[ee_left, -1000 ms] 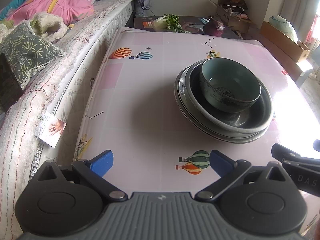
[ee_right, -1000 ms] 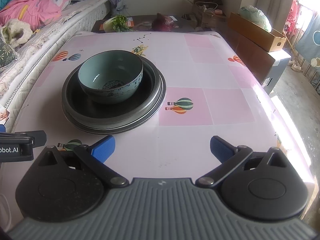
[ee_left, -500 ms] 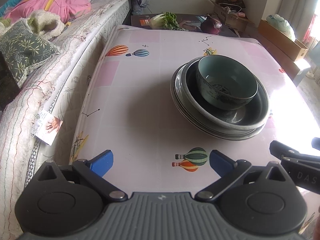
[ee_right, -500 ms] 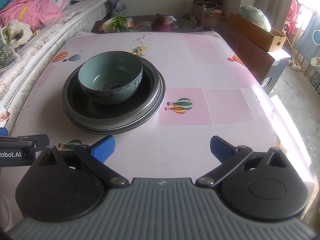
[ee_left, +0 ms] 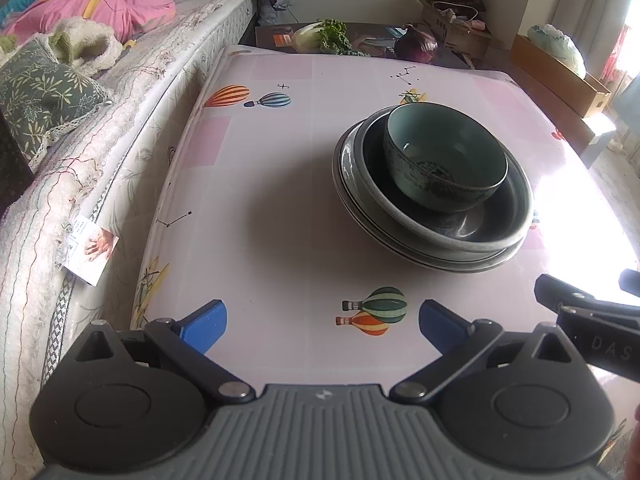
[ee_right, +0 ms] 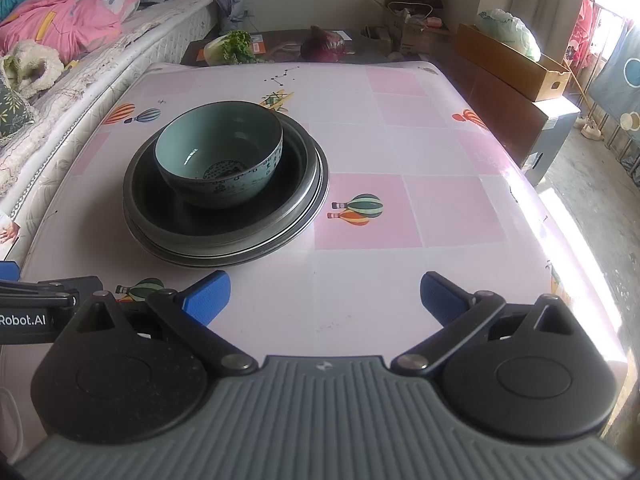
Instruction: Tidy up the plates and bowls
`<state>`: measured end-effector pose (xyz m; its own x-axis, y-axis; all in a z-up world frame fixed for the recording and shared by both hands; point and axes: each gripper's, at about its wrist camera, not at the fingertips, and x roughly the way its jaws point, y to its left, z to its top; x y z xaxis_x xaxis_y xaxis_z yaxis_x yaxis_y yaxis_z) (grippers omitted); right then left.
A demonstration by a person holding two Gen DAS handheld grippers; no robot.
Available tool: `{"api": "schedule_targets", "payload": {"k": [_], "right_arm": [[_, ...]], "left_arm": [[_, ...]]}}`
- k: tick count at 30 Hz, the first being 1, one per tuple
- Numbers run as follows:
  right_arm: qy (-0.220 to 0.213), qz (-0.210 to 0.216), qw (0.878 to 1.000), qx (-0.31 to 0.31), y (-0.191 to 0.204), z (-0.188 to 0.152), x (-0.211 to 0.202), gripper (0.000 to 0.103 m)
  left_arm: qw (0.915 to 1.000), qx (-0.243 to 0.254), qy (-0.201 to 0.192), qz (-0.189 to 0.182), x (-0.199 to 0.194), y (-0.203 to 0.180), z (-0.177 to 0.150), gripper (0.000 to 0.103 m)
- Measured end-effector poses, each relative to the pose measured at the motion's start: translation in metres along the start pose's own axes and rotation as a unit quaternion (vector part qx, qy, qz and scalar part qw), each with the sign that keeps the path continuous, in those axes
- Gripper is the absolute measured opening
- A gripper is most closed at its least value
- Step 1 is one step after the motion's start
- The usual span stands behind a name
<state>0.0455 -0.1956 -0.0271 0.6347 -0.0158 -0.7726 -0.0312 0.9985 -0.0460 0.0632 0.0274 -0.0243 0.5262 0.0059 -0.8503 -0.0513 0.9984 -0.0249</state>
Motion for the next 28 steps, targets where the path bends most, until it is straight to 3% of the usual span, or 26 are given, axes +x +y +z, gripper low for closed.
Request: {"api": "schedule_targets", "payload": {"k": [28], "right_arm": [[0.002,0.001,1.000,0.001,0.0003,-0.0033,0.0011,0.102]], "left_arm": [[1.0000,-0.002,0.003,-0.002,0.0020,0.0012,-0.0008,0.103]]}}
